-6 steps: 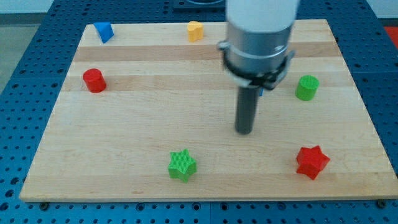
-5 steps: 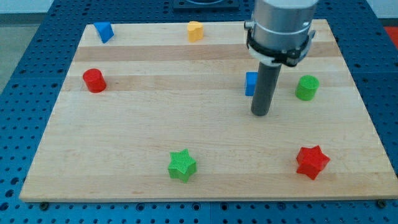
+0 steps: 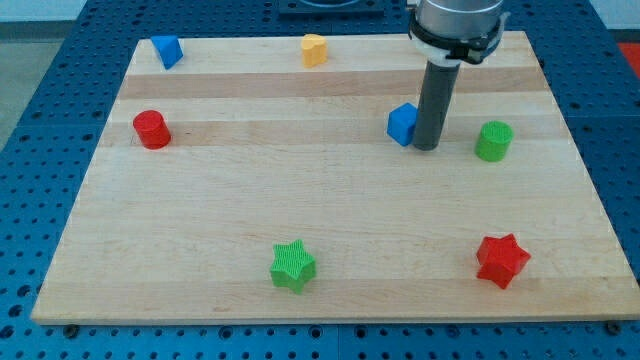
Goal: Place the blue cube at the bottom left corner of the board
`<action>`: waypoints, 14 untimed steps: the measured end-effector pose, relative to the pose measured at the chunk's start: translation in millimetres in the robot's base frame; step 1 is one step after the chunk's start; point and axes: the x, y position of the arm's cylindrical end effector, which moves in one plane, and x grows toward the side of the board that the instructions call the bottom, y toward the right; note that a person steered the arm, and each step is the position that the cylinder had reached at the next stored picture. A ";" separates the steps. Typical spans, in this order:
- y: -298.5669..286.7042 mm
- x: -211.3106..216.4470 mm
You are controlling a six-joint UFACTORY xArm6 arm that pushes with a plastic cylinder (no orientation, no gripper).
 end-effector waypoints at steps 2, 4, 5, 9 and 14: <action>6.3 -36.5; 10.3 -65.5; -6.6 -61.3; -64.1 -15.0; -74.0 57.9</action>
